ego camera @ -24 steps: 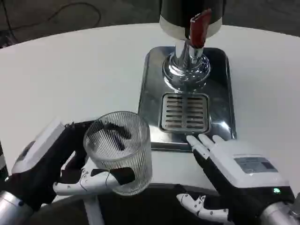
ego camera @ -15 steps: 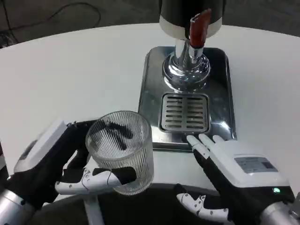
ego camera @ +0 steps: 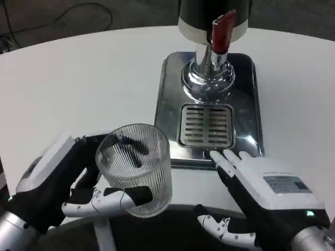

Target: Grasp the cup under the faucet to collect the drink, then remove the cup.

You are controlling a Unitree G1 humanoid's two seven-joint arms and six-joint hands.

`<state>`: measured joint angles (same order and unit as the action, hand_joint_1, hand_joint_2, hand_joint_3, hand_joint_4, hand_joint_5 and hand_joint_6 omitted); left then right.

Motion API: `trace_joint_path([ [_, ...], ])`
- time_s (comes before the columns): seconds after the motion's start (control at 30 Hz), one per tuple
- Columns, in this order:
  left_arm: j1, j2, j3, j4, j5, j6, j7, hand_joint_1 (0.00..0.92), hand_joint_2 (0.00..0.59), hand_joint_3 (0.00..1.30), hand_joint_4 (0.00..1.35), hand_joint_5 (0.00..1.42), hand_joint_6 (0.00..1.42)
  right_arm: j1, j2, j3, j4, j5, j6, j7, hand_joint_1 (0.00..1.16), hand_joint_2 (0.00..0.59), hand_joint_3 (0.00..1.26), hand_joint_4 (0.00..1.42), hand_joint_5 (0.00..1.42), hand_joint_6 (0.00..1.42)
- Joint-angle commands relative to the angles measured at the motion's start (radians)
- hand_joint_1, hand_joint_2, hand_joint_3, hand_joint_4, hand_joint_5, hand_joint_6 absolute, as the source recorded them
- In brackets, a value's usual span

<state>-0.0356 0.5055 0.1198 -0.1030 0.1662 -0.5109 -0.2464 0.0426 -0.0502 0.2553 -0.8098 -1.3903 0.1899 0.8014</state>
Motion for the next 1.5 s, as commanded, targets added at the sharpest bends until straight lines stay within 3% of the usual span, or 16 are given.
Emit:
trace_joint_path([
  [0.03,0.0,-0.008,-0.001,-0.014,-0.019,-0.017,0.002,0.455,0.214,1.06,1.25,1.42,1.42,0.018,0.007,-0.002,-0.026,-0.009,-0.006,0.01,0.33,0.406,0.03,0.0,0.0,0.0],
  [0.63,-0.039,-0.023,-0.018,0.002,0.004,0.001,0.013,0.455,0.214,1.07,1.25,1.42,1.42,0.044,0.01,-0.023,-0.065,-0.002,-0.009,0.01,0.33,0.406,0.03,0.0,0.0,0.0],
  [1.5,-0.331,-0.086,-0.108,0.291,0.142,0.015,0.091,0.455,0.214,1.06,1.23,1.42,1.42,0.053,0.015,-0.094,-0.115,0.028,-0.008,0.023,0.32,0.394,0.03,0.0,0.0,0.0],
])
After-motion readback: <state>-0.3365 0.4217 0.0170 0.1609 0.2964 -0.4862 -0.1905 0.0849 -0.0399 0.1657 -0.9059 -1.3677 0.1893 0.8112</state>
